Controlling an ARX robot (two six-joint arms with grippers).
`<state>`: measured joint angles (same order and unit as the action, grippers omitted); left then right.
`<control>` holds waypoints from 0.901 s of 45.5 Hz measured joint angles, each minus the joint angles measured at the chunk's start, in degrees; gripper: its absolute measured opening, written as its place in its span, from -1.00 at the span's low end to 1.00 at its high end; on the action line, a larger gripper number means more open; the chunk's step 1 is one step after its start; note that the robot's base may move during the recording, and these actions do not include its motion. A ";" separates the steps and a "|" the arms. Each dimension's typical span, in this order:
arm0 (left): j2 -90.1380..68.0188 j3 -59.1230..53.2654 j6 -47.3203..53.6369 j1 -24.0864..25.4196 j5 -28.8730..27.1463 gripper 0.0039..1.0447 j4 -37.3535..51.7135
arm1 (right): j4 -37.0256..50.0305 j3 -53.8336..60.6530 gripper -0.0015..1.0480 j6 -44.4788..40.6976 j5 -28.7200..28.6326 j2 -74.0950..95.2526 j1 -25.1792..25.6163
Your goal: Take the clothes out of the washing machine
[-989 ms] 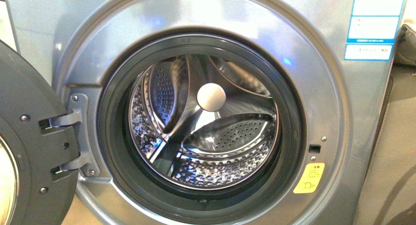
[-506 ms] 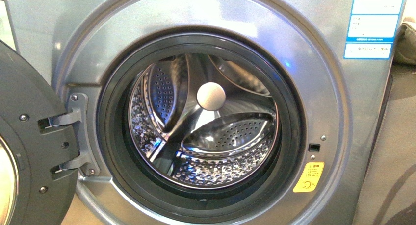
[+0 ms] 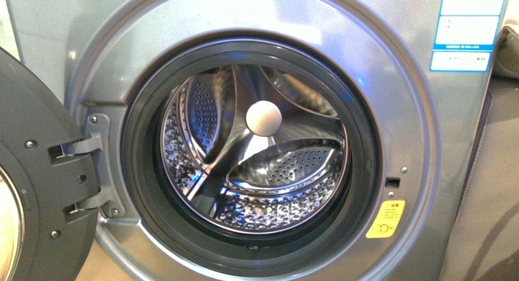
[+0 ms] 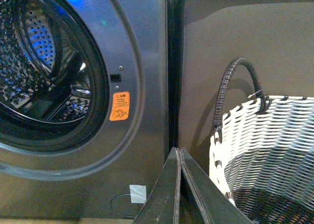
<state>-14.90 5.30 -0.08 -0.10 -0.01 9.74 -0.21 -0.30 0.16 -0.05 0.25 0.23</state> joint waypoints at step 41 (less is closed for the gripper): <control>14.67 -4.83 0.00 0.00 0.00 -0.94 -9.77 | 0.00 0.00 -0.95 0.00 0.00 0.00 -0.02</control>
<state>-0.23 0.47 -0.08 -0.10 -0.01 -0.03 -0.21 -0.30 0.16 -0.05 0.25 0.21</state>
